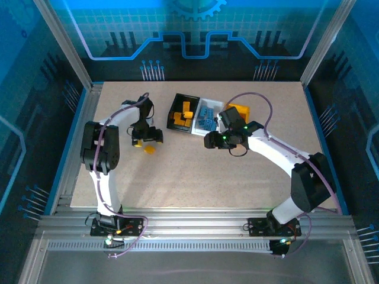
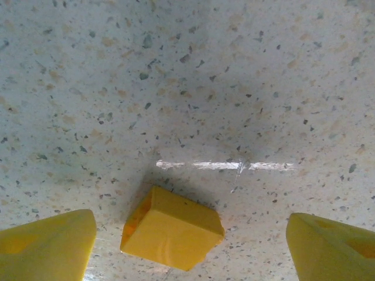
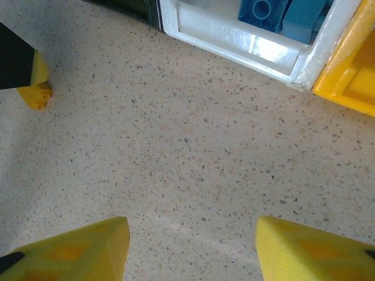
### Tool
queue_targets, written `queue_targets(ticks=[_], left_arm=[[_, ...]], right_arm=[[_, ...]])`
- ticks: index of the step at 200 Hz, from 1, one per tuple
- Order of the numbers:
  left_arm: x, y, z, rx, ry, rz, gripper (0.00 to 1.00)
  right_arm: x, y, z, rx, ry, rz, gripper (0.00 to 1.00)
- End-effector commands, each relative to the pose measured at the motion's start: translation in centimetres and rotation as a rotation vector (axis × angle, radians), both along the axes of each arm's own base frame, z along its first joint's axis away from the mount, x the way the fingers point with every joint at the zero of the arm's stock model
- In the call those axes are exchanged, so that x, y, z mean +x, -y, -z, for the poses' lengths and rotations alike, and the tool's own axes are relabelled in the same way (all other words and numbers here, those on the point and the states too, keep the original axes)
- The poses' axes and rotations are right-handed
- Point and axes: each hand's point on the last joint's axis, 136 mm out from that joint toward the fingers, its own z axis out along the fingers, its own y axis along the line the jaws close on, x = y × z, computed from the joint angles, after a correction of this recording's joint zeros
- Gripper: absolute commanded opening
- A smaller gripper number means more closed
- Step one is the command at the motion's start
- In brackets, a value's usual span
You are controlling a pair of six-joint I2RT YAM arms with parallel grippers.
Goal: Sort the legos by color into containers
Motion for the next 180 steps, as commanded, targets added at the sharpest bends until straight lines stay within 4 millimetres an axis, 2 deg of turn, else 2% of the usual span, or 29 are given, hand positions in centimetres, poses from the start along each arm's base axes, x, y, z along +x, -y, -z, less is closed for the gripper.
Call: queue_targets(ticks=[1,64,110,180], left_arm=[[0.1,-0.5,0.7,0.014,-0.007,0.025,0.83],[-1.0,0.7,1.8,-0.007,-0.023,0.016,0.82],[-2.5,1.7,2.3,-0.016,-0.038,0.012,0.78],[-5.0,4.2,2.8,-0.026,-0.064,0.015,0.63]], right_arm=[[-0.6,-0.3,-0.7,0.012,-0.001,0.016,0.59],[-1.0,-0.9,-0.4,0.007,-0.007,0.01,0.59],[-1.4,-0.9,-0.3,0.003,-0.005,0.004,0.58],[-1.8,-0.6,0.2,0.0,-0.003,0.003,0.57]])
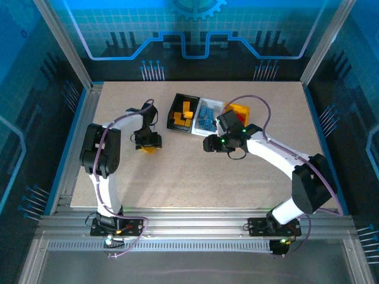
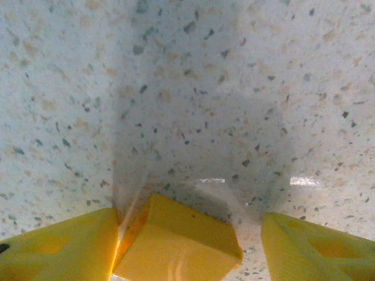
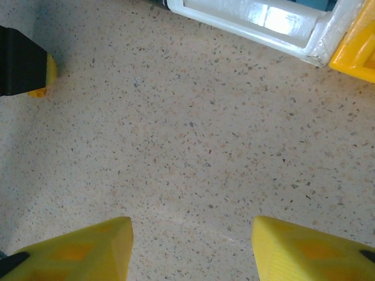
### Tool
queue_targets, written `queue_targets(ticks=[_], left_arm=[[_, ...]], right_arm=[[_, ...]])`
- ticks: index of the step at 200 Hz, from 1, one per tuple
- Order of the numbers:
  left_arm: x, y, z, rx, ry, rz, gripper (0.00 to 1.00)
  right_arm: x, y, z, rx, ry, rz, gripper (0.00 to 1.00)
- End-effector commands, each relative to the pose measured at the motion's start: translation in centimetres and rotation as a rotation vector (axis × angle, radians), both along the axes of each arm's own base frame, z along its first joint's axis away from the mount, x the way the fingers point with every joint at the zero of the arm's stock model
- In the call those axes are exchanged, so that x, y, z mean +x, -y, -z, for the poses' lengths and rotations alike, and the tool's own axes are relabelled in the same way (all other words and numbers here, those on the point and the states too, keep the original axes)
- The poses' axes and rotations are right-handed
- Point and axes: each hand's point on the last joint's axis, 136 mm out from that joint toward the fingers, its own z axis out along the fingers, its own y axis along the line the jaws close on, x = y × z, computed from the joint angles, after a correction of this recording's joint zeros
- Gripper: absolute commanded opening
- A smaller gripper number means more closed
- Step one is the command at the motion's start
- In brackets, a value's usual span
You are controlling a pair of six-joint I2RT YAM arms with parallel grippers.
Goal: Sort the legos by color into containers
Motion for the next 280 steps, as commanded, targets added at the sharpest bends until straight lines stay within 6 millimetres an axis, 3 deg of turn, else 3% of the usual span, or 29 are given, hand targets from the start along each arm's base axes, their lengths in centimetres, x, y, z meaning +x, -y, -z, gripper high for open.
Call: queue_targets(ticks=[1,80,126,149,173,192,216,239,268,280], left_arm=[[-3.6,3.5,0.8,-0.101,-0.115,0.009,0.63],[-4.7,3.6,0.1,-0.111,-0.116,-0.009,0.61],[-4.2,3.7,1.2,-0.109,-0.125,-0.022,0.49],[-3.8,3.9,1.1,-0.122,-0.115,-0.03,0.47],[-3.3,4.6,0.0,-0.159,-0.104,-0.04,0.46],[-2.7,5.4,-2.1,-0.208,-0.073,-0.061,0.46],[-0.3,7.5,-6.4,-0.323,0.01,-0.1,0.47],[4.1,9.8,-10.9,-0.433,0.102,-0.122,0.47],[9.8,11.8,-13.8,-0.487,0.163,-0.127,0.46],[11.9,12.3,-14.0,-0.488,0.172,-0.127,0.46]], right_arm=[[-0.4,-0.1,-0.4,0.004,0.02,0.004,0.57],[-0.3,-0.3,0.0,0.005,0.012,0.0,0.57],[-0.1,-0.6,-0.1,0.005,0.011,-0.009,0.57],[-0.2,-0.5,-0.3,0.0,0.016,-0.009,0.57],[-0.3,0.0,-0.7,-0.013,0.028,-0.008,0.57],[-0.3,0.7,-1.1,-0.012,0.037,0.008,0.57],[-0.4,2.0,-1.6,0.003,0.041,0.043,0.57],[-1.2,3.4,-1.4,0.003,0.036,0.074,0.57],[-2.6,5.0,-1.4,0.003,0.039,0.115,0.58],[-3.2,5.7,-1.5,0.003,0.046,0.134,0.58]])
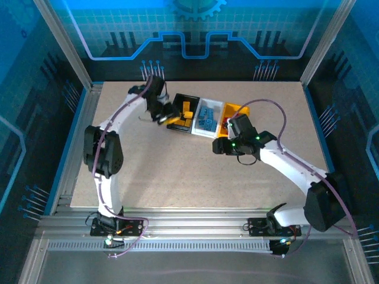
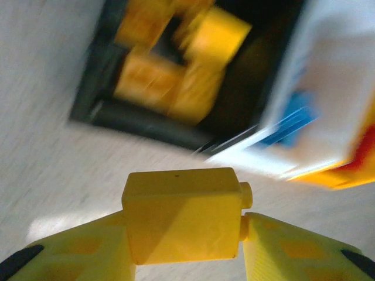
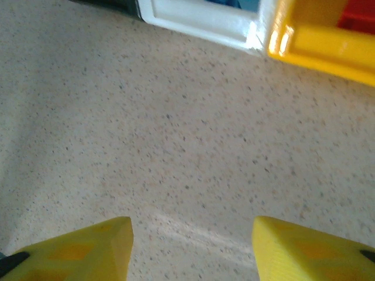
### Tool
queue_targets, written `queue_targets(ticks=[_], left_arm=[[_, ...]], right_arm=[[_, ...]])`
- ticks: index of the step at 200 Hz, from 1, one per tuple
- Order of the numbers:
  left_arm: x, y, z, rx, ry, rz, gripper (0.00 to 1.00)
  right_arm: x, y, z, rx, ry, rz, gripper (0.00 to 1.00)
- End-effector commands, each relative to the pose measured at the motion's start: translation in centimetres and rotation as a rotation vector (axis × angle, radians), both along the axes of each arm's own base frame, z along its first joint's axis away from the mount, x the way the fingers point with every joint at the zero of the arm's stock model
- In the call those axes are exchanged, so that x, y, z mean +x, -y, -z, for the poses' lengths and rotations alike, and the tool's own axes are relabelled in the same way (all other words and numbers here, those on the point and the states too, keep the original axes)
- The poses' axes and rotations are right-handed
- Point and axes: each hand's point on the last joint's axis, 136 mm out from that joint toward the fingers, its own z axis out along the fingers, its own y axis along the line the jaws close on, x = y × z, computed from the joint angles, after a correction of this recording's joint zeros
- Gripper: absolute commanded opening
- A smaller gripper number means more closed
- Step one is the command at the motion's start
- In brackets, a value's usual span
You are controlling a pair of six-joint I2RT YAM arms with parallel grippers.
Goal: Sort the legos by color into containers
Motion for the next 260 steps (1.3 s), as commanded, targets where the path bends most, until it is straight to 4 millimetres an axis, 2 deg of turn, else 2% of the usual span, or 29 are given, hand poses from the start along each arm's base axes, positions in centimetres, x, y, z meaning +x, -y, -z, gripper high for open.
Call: queue_targets(ticks=[1,20,22,48,69,81,112,123,157,199,231,260], left_arm=[[2.1,1.7,0.4,-0.052,-0.073,-0.012,0.46],[4.9,2.5,0.1,-0.07,-0.052,-0.025,0.47],[5.1,2.6,0.0,-0.071,-0.047,-0.026,0.47],[7.4,2.9,1.3,-0.099,-0.053,-0.069,0.47],[8.3,2.8,2.4,-0.124,-0.064,-0.102,0.49],[8.7,2.7,2.9,-0.143,-0.076,-0.113,0.56],[8.8,2.3,2.6,-0.144,-0.069,-0.118,0.62],[8.6,2.4,2.5,-0.148,-0.072,-0.111,0.65],[8.0,2.2,1.5,-0.144,-0.062,-0.099,0.65],[6.6,1.8,-2.2,-0.131,0.0,-0.061,0.65],[3.5,1.2,-5.5,-0.078,0.063,0.017,0.7],[-0.6,0.1,-7.2,-0.053,0.101,0.043,0.9]], right_arm=[[-1.2,1.8,0.0,-0.011,-0.007,0.059,0.58],[-1.8,2.8,-0.9,-0.007,0.016,0.092,0.58],[-2.2,3.1,-0.3,-0.016,0.005,0.097,0.58],[-3.3,4.5,-0.4,-0.029,0.015,0.137,0.59],[-3.8,5.6,-0.8,-0.036,0.035,0.17,0.6],[-4.1,6.0,-0.9,-0.036,0.041,0.18,0.6],[-4.7,6.5,-0.7,-0.037,0.037,0.193,0.62],[-4.7,6.6,-0.7,-0.035,0.039,0.196,0.62],[-4.3,6.3,-0.9,-0.026,0.045,0.195,0.64],[-4.1,5.9,-1.0,-0.003,0.051,0.186,0.66],[-3.9,5.9,-1.1,-0.007,0.09,0.168,0.69],[-4.0,5.9,-0.2,-0.016,0.105,0.142,0.71]])
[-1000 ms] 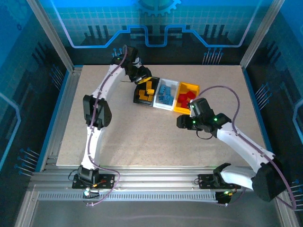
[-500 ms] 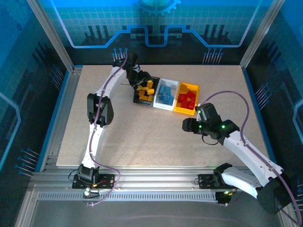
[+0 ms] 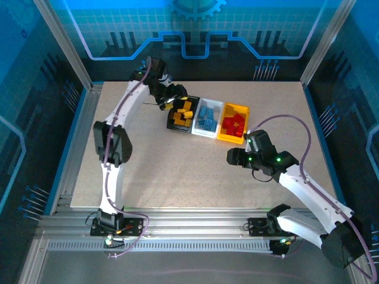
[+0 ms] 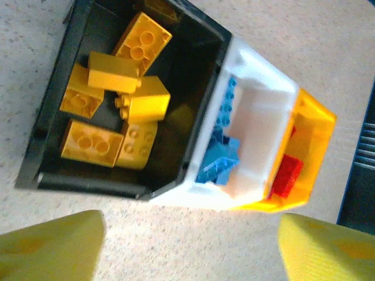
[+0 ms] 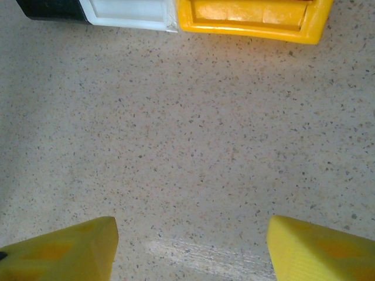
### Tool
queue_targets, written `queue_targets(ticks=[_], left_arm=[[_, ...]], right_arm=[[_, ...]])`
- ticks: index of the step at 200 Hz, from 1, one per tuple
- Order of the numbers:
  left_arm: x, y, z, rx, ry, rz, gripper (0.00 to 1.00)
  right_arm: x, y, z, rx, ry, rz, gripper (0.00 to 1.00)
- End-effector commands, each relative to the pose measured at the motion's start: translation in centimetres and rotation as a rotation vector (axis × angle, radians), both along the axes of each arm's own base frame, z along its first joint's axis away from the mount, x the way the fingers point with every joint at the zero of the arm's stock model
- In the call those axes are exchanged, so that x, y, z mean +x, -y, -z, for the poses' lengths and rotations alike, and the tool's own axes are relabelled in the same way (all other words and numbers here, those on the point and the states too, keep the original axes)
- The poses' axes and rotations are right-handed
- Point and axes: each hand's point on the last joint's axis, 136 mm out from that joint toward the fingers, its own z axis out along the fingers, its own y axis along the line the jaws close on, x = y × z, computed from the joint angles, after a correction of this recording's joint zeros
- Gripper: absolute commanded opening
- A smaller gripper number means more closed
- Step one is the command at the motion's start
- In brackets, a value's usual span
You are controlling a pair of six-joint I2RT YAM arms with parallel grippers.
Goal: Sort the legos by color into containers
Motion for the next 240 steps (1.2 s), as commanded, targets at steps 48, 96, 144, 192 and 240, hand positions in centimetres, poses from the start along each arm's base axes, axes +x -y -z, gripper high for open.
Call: queue_targets(ticks=[48,96,144,192,240], left_arm=[[-10.5,-2.2,-4.8,-0.005,0.156,0.059,0.99],[-16.8,-5.3,-6.0,0.069,0.263,0.041,0.99],[-21.5,-10.7,-3.6,0.22,0.317,-0.163,0.99],[-24.1,-13.3,-1.3,0.318,0.455,-0.206,0.99],[-24.2,-14.6,-2.1,0.382,0.721,-0.198,0.99]], right_arm=[[0.4,1.0,-0.3,-0.026,0.071,0.029,0.86],[0.8,0.2,-3.8,-0.079,0.132,-0.055,1.0],[2.0,0.6,-7.4,-0.2,0.294,-0.101,1.0],[5.6,4.1,-6.0,-0.396,0.419,-0.063,1.0],[10.7,10.3,-2.8,-0.359,0.484,0.06,1.0]])
